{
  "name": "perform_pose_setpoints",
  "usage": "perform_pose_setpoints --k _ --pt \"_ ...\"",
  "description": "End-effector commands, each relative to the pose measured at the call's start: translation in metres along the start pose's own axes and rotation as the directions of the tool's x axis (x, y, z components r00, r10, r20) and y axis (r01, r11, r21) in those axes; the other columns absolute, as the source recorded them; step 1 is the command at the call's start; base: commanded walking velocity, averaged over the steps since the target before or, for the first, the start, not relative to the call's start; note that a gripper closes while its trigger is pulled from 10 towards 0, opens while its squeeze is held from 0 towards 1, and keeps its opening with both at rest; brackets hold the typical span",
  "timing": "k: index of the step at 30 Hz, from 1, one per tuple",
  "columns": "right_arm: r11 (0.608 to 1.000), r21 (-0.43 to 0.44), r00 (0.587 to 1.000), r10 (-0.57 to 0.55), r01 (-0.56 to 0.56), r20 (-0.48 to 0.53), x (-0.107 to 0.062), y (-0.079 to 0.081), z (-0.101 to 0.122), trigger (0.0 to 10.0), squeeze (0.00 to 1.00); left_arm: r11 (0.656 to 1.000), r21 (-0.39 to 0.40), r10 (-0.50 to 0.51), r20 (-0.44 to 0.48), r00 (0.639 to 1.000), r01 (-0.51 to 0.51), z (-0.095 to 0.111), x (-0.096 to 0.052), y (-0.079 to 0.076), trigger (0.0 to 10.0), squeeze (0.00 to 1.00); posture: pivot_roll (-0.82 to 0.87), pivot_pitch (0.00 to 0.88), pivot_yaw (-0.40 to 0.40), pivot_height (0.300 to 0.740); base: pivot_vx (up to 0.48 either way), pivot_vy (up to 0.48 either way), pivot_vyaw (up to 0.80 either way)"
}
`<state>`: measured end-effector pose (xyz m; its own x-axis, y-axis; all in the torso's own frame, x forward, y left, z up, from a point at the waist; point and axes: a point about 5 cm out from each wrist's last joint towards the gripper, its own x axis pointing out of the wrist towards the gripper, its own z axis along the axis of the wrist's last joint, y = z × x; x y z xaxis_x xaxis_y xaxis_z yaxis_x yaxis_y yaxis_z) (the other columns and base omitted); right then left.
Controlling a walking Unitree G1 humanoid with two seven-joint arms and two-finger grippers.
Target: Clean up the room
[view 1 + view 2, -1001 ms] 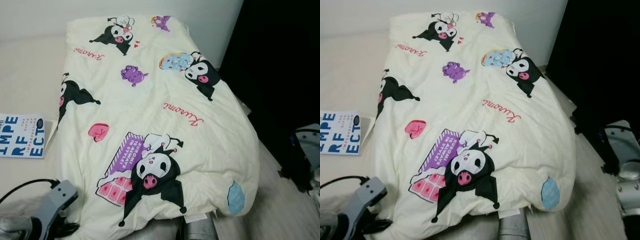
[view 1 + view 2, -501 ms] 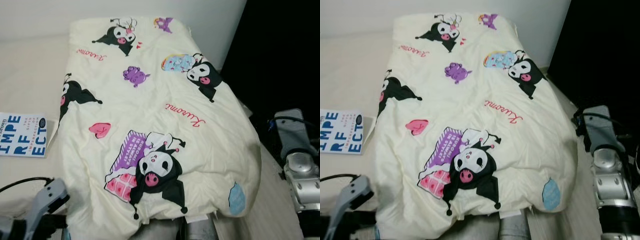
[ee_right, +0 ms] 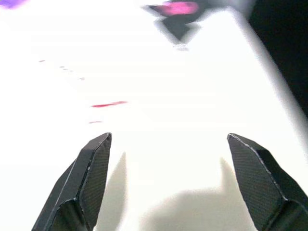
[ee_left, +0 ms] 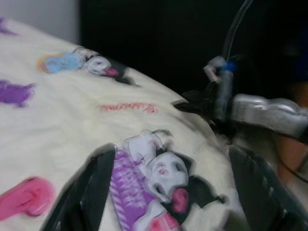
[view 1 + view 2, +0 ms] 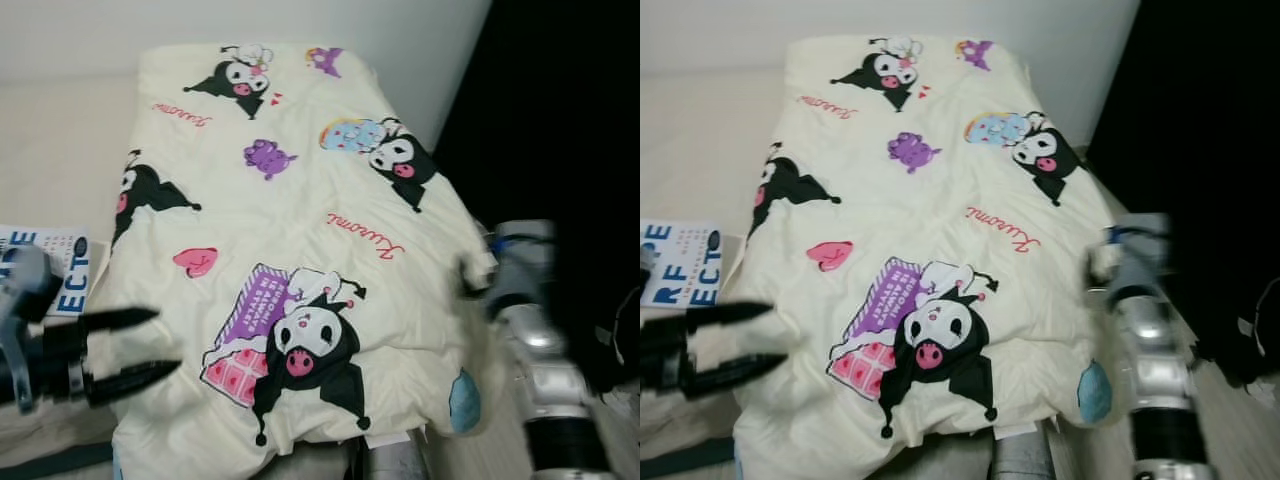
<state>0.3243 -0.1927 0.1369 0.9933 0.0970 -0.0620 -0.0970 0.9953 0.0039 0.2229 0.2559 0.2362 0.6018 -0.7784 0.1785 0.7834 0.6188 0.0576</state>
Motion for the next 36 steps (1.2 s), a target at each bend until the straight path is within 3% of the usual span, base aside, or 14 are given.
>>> perform_pose_setpoints --k 1,2,4,5,6,8,9,10,15,21,28,29,33,36 --pt "0.999 0.004 0.996 0.051 -0.052 0.068 -0.001 0.005 0.009 10.0 0.0 0.994 -0.023 0.111 0.018 0.994 -0.11 -0.012 -0.003 0.009 10.0 0.0 -0.06 0.13 -0.053 0.491 0.0 0.0 0.0" --pt "0.998 0.003 0.995 0.061 -0.061 0.079 -0.001 0.008 0.009 10.0 0.0 0.991 -0.023 0.136 0.03 0.99 -0.135 -0.013 -0.002 0.011 10.0 0.0 -0.06 0.13 -0.053 0.496 0.0 0.0 0.0" --pt "0.986 0.016 0.98 0.166 -0.168 0.107 0.0 0.035 0.009 10.0 0.0 0.896 -0.139 0.432 0.061 0.9 -0.421 -0.043 0.006 0.036 10.0 0.0 -0.07 0.128 -0.049 0.506 0.0 0.0 0.0" --pt "0.986 0.016 0.98 0.166 -0.168 0.107 0.0 0.035 0.009 10.0 0.0 0.896 -0.139 0.432 0.061 0.9 -0.421 -0.043 0.006 0.036 10.0 0.0 -0.07 0.128 -0.049 0.506 0.0 0.0 0.0" --pt "0.98 0.019 0.974 0.195 -0.198 0.115 0.0 0.042 0.009 10.0 0.0 0.856 -0.176 0.502 0.054 0.863 -0.487 -0.052 0.009 0.041 10.0 0.0 -0.07 0.128 -0.049 0.511 0.0 0.0 0.0" --pt "0.953 0.021 0.946 0.296 -0.302 0.134 -0.002 0.063 0.01 10.0 0.0 0.734 -0.238 0.654 -0.005 0.757 -0.636 -0.081 0.012 0.048 10.0 0.0 -0.07 0.123 -0.047 0.521 0.0 0.0 0.0" --pt "0.953 0.021 0.946 0.296 -0.302 0.134 -0.002 0.063 0.01 10.0 0.0 0.734 -0.238 0.654 -0.005 0.757 -0.636 -0.081 0.012 0.048 10.0 0.0 -0.07 0.123 -0.047 0.521 0.0 0.0 0.0" --pt "0.903 0.014 0.894 0.424 -0.43 0.145 -0.008 0.085 0.009 10.0 0.0 0.633 -0.28 0.731 -0.09 0.676 -0.722 -0.112 0.013 0.044 10.0 0.0 -0.07 0.121 -0.043 0.531 0.0 0.0 0.0" --pt "0.842 0.013 0.837 0.535 -0.54 0.116 -0.017 0.103 -0.003 10.0 0.0 0.532 -0.281 0.763 -0.25 0.596 -0.799 -0.154 0.009 0.028 10.0 0.0 -0.07 0.127 -0.044 0.556 0.0 0.0 0.0" --pt "0.845 0.02 0.843 0.532 -0.535 0.085 -0.018 0.102 -0.016 10.0 0.0 0.519 -0.235 0.77 -0.29 0.569 -0.822 -0.168 0.01 0.018 10.0 0.0 -0.05 0.125 -0.044 0.576 0.0 0.0 0.0" --pt "0.844 0.021 0.843 0.534 -0.536 0.062 -0.02 0.1 -0.026 10.0 0.0 0.554 -0.182 0.76 -0.29 0.582 -0.813 -0.174 0.022 0.003 10.0 0.0 -0.05 0.118 -0.045 0.596 0.0 0.0 0.0" --pt "0.851 0.019 0.851 0.524 -0.525 0.036 -0.022 0.096 -0.034 10.0 0.0 0.586 -0.152 0.75 -0.272 0.603 -0.796 -0.173 0.028 0.001 10.0 0.0 -0.05 0.112 -0.049 0.606 0.0 0.0 0.0" --pt "0.859 0.018 0.859 0.511 -0.511 0.005 -0.025 0.092 -0.044 10.0 0.0 0.621 -0.128 0.731 -0.261 0.63 -0.774 -0.171 0.032 0.0 10.0 0.0 -0.05 0.111 -0.051 0.621 0.0 0.0 0.0" --pt "0.861 0.018 0.861 0.508 -0.508 0.0 -0.026 0.09 -0.046 10.0 0.0 0.626 -0.124 0.729 -0.259 0.634 -0.77 -0.171 0.032 0.0 10.0 0.0 -0.05 0.11 -0.051 0.626 0.0 0.0 0.0"
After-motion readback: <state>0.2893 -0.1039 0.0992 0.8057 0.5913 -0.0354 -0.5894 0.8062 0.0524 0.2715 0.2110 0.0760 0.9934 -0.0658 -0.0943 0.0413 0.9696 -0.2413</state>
